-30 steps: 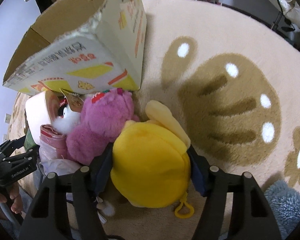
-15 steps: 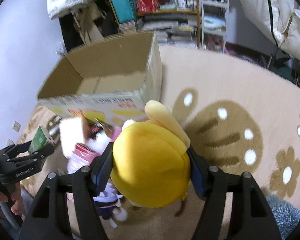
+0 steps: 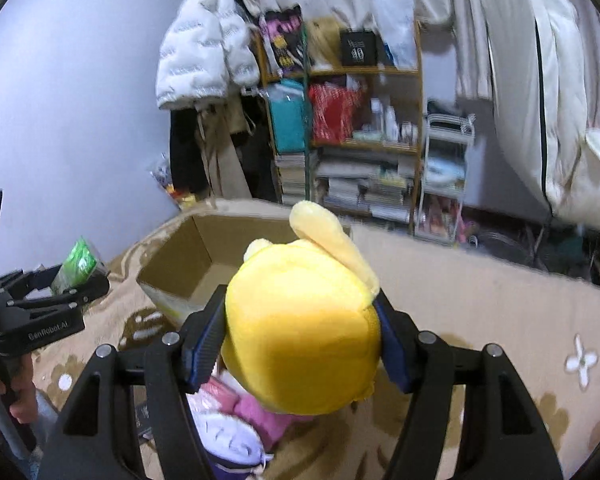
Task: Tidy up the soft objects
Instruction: 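Lift the yellow plush with the right gripper while the left gripper lifts the green tissue pack, then drop the yellow plush and green tissue pack into the cardboard box with both grippers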
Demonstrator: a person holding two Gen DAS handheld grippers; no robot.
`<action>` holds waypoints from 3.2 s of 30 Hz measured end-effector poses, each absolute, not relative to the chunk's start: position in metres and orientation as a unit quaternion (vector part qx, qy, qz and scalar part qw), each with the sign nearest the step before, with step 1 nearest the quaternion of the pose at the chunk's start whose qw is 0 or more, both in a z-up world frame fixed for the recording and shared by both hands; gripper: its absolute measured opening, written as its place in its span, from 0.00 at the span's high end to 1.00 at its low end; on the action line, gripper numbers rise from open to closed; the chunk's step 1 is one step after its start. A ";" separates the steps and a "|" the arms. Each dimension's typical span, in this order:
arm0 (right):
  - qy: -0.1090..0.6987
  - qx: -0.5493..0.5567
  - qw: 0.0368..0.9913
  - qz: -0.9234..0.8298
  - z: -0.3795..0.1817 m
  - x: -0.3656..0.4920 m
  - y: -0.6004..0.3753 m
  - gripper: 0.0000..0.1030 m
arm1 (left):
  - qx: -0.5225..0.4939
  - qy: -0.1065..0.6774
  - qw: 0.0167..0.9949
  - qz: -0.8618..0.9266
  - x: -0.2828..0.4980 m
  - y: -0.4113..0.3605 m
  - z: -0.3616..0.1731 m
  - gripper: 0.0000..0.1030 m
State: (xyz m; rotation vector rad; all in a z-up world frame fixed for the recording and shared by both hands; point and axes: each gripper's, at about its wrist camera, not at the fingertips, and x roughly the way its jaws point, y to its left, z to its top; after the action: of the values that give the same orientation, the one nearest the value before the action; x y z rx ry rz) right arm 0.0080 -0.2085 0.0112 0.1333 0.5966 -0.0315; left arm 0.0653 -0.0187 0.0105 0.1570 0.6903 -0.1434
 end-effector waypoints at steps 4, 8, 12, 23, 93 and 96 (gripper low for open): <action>0.277 0.062 0.959 -0.010 0.023 0.019 -0.205 0.31 | 0.085 0.316 0.943 -0.069 0.072 -0.027 0.023 0.32; 0.269 0.059 0.961 -0.008 0.029 0.027 -0.207 0.31 | 0.090 0.301 0.947 -0.073 0.077 -0.035 0.031 0.32; 0.264 0.059 0.963 -0.005 0.031 0.037 -0.210 0.31 | 0.100 0.288 0.949 -0.078 0.082 -0.042 0.035 0.32; 0.258 0.032 0.965 0.010 0.030 0.069 -0.204 0.31 | 0.092 0.276 0.953 -0.084 0.103 -0.053 0.036 0.32; 0.328 0.117 0.936 0.057 -0.038 0.112 -0.223 0.05 | 0.134 0.378 0.909 -0.116 0.133 -0.077 -0.032 0.02; 0.330 0.117 0.935 0.054 -0.032 0.103 -0.223 0.00 | 0.138 0.382 0.907 -0.114 0.121 -0.072 -0.027 0.02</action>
State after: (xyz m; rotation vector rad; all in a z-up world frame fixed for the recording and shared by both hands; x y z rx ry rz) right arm 0.1029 -0.2233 -0.0322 0.2399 0.6749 0.1111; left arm 0.1206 -0.0724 -0.0275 0.2841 0.7884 -0.2359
